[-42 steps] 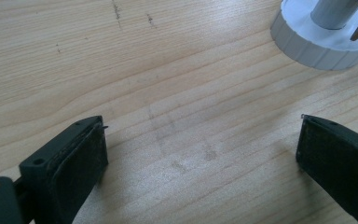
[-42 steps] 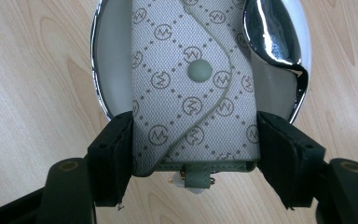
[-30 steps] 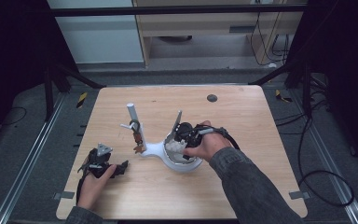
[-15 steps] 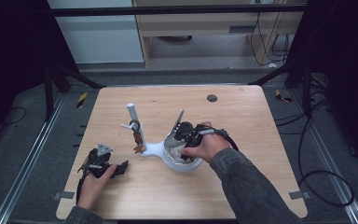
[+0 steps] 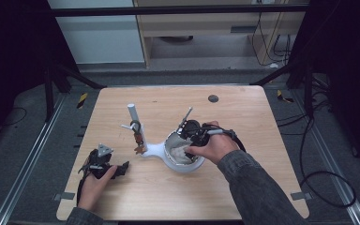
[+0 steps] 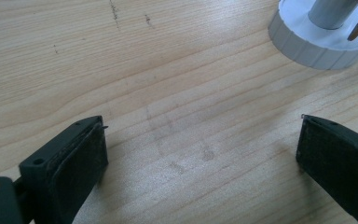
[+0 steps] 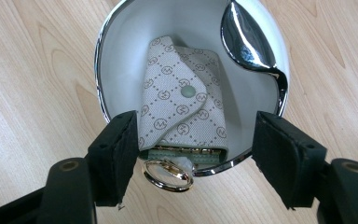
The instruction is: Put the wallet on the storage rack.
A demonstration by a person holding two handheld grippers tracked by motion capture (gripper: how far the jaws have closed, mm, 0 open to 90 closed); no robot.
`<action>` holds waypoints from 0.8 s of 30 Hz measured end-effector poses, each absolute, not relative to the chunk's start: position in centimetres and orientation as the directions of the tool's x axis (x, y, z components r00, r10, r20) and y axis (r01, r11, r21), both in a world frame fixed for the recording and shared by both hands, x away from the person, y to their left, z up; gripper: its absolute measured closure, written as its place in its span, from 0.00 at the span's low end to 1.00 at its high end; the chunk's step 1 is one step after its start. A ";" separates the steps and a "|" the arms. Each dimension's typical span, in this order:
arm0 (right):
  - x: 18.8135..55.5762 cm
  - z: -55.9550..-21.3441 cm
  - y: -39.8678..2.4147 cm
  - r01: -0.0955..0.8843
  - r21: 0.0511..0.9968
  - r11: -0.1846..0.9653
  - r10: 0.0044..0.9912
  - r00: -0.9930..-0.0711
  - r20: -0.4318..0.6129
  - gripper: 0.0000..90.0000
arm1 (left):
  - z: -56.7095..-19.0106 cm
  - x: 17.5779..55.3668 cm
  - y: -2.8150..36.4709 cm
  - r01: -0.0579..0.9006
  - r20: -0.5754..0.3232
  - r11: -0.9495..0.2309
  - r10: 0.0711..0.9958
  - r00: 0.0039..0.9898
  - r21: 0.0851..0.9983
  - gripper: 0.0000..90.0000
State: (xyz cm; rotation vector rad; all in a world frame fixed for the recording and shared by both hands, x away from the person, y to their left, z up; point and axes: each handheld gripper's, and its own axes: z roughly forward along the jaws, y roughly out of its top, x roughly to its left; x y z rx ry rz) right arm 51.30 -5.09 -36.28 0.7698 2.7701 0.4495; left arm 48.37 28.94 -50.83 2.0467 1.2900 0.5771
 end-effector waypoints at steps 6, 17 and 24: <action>51.1 -36.1 -5.3 0.457 0.358 0.814 0.529 -0.837 -0.136 0.36 | -50.8 48.4 28.9 0.624 0.027 -0.312 0.906 0.422 0.717 0.01; 50.5 -35.6 -6.4 0.459 0.381 0.802 0.539 -0.832 -0.131 0.37 | -50.8 48.4 28.9 0.624 0.026 -0.312 0.906 0.422 0.717 0.01; 50.0 -35.3 -7.6 0.469 0.420 0.777 0.559 -0.820 -0.120 0.35 | -50.8 48.3 28.9 0.627 0.024 -0.308 0.908 0.418 0.716 0.01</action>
